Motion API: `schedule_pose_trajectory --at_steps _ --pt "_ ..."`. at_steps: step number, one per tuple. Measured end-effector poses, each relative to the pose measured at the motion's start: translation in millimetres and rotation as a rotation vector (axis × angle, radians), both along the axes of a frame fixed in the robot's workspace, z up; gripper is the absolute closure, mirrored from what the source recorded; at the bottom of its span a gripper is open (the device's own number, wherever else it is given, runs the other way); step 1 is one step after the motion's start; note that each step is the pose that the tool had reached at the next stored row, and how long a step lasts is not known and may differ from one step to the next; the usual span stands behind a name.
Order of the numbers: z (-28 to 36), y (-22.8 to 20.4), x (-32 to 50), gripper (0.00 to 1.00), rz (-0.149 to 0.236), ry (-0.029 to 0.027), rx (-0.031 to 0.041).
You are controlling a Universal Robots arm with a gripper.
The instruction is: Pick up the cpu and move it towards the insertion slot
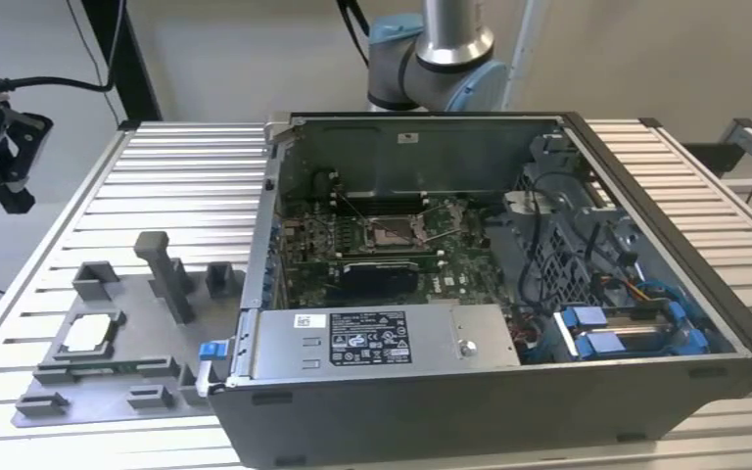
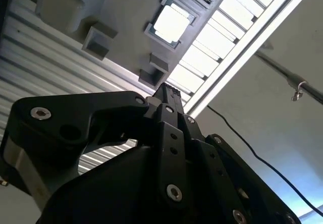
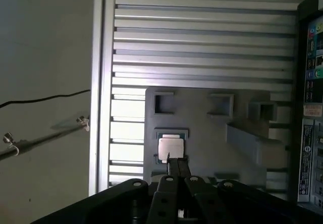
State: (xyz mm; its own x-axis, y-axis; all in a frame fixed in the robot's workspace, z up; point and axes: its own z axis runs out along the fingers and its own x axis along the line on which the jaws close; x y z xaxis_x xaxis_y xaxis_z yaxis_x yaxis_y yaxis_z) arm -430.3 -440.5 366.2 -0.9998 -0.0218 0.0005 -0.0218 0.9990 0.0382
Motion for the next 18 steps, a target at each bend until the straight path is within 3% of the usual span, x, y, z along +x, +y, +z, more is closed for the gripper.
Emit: schedule_pose_trajectory --at_steps 1,18 --pt "0.0 0.0 0.0 0.00 0.000 0.0000 0.0000" --pt "-0.1 0.0 0.0 0.00 0.001 0.0001 -0.0001"
